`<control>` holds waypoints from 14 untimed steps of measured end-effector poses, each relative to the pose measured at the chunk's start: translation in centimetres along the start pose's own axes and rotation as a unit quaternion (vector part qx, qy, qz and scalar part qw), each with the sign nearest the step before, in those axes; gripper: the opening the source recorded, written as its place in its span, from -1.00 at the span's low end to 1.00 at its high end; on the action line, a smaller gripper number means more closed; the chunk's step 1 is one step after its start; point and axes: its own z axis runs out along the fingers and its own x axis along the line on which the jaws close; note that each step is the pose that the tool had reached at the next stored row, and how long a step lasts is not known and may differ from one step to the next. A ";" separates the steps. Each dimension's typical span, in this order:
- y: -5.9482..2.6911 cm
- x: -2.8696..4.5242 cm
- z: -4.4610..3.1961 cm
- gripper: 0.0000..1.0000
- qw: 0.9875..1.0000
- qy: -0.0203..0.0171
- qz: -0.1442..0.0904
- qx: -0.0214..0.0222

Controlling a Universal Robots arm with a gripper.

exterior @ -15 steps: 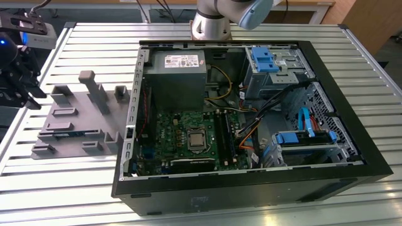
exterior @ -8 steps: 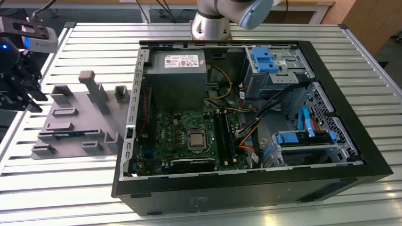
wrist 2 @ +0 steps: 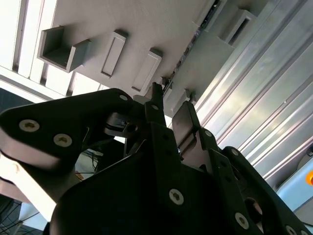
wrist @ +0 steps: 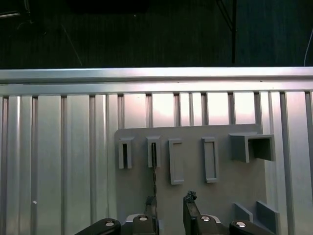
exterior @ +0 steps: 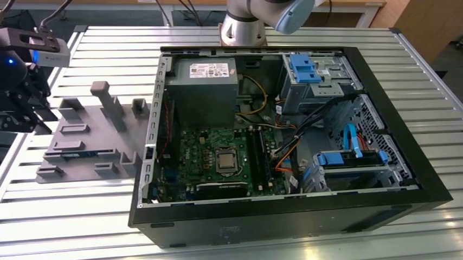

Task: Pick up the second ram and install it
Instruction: 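Pick up the second ram and move it above second insertion slot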

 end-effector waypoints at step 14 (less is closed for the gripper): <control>-0.10 0.46 2.17 -0.29 1.000 0.001 0.000 0.000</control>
